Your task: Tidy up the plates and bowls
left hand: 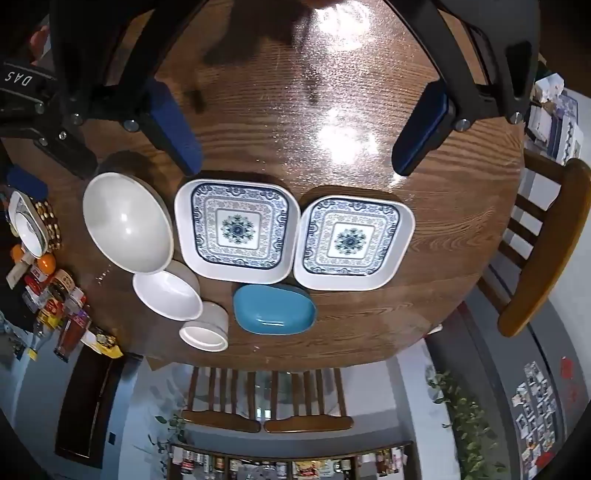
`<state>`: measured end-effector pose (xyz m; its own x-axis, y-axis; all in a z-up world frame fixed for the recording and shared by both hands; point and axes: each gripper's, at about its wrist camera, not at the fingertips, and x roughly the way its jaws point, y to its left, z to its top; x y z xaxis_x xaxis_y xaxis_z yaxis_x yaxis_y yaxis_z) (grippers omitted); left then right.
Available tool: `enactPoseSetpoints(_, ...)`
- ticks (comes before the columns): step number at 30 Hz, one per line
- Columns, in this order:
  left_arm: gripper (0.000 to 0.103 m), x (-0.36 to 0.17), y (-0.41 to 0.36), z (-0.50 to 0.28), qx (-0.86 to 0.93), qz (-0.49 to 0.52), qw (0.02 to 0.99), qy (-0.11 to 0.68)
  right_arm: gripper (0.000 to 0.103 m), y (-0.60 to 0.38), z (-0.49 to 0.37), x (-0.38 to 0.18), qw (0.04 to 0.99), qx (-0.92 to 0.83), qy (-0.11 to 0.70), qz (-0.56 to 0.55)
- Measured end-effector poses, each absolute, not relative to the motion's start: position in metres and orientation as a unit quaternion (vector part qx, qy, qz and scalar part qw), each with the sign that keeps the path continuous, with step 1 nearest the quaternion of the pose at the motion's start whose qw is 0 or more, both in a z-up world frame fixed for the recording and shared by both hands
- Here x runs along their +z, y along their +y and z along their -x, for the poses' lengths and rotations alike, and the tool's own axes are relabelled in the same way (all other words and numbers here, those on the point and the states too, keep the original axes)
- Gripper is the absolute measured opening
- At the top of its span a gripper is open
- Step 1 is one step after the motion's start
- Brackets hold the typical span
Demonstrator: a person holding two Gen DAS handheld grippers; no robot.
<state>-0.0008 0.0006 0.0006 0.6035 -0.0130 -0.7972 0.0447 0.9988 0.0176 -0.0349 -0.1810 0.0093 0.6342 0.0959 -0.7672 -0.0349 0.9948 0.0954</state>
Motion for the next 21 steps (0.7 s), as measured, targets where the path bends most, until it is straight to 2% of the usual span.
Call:
enactPoseSetpoints(9,0.102,-0.001,-0.02,0.007,-0.025,-0.031,0.894,0.446,0.103,-0.193,0.042,0.007,0.905,0.035,0.422,-0.045)
enactPoseSetpoints(21,0.102,-0.004,0.001,0.0,-0.041,-0.029,0.895,0.443,0.103,-0.176,0.043,0.008,0.904,0.018,0.426,-0.042)
